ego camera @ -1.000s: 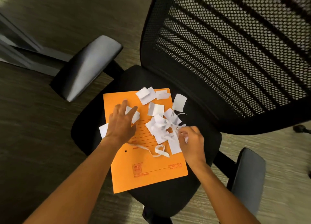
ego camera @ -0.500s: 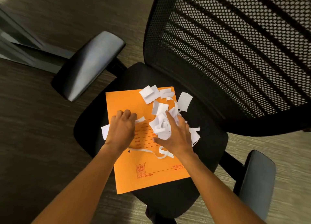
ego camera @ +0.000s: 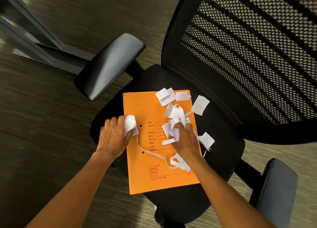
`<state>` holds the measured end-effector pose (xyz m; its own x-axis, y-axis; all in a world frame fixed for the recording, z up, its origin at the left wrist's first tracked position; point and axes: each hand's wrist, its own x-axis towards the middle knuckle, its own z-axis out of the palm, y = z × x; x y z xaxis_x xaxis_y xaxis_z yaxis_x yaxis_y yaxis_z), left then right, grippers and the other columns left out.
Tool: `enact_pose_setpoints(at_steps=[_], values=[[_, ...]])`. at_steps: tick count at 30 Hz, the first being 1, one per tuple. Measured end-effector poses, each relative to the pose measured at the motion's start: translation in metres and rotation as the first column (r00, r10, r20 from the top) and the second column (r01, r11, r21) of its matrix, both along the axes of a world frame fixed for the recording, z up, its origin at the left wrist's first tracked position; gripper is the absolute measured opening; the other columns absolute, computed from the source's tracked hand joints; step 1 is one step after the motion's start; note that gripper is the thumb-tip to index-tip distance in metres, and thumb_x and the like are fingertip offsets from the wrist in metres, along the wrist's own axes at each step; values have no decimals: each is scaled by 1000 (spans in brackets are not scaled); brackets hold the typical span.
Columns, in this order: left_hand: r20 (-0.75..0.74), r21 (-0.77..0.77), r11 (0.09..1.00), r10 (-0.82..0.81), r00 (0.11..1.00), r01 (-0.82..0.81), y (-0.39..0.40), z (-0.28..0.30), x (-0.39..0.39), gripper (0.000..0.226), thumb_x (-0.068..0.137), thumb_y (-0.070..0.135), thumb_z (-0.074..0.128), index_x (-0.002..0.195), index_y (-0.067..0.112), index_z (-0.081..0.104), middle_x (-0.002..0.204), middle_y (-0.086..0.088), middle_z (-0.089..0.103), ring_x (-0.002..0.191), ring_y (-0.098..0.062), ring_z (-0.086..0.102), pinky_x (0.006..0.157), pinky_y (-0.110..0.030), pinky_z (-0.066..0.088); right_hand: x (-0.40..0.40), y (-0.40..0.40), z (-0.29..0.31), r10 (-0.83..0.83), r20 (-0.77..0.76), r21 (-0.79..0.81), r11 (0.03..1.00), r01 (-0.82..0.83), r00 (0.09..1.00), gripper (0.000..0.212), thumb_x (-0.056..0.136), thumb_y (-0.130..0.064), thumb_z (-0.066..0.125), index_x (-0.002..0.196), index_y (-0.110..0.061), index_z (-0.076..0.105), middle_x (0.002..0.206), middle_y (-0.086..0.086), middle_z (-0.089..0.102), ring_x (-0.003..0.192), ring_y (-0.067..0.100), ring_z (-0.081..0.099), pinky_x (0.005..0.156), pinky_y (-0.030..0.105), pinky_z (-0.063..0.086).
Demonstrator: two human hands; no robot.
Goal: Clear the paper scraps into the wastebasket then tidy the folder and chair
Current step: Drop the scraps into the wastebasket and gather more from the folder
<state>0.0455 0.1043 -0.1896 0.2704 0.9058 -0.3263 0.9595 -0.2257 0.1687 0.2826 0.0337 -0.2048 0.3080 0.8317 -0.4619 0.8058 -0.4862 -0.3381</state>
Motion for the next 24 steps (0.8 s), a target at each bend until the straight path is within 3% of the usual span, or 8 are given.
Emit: enact_pose_setpoints(at_steps=[2,4,7,10,17,21,24], values=[[5,-67,997,31,1000,-31,-3,-4,-2,62,76,49,72,117,8,50,107,-19,59,96,-39,55,72,-49,49,-1,1,3,4,9,1,1000,-4,1000,41,85,-35,67,119,-27,46,127,9,44,109,27,57,77,32,55],[13,-113,991,76,997,-74,-4,-8,-1,59,76,48,73,112,9,48,110,-18,59,101,-38,53,77,-50,49,-2,2,8,-9,-7,17,1000,9,1000,39,86,-33,66,118,-23,46,122,8,46,103,25,58,74,31,55],[48,-133,983,135,990,-128,-7,-8,-1,48,80,38,73,110,8,50,111,-19,59,102,-39,53,78,-52,51,-4,2,13,-42,-49,62,997,45,998,31,87,-24,66,112,-19,49,118,9,48,100,24,58,72,31,57],[69,-103,989,117,991,-109,-11,-7,-4,37,80,23,74,105,6,53,105,-21,59,95,-40,56,72,-53,53,-3,1,17,-91,-102,104,989,102,991,29,84,-14,70,108,-17,53,116,7,50,103,21,58,69,23,50],[229,-88,993,97,968,-79,-18,10,-8,23,85,22,68,100,12,53,96,-10,52,84,-27,53,64,-37,50,1,-3,30,-167,-210,149,968,200,963,35,78,-11,77,106,-18,57,116,4,52,106,15,53,71,17,43],[379,-187,960,264,887,-206,-20,28,-2,18,93,33,57,87,18,48,82,-1,57,70,-20,58,55,-31,46,-3,-2,45,-171,-251,212,951,227,953,34,76,-7,77,102,-18,58,107,-1,50,96,11,52,63,11,41],[447,-295,917,381,809,-269,-28,42,-3,25,95,43,49,94,18,52,77,0,61,61,-14,62,49,-28,48,-16,0,61,-132,-247,264,944,197,960,31,77,-3,74,101,-15,59,104,-1,50,91,9,49,58,7,37]])
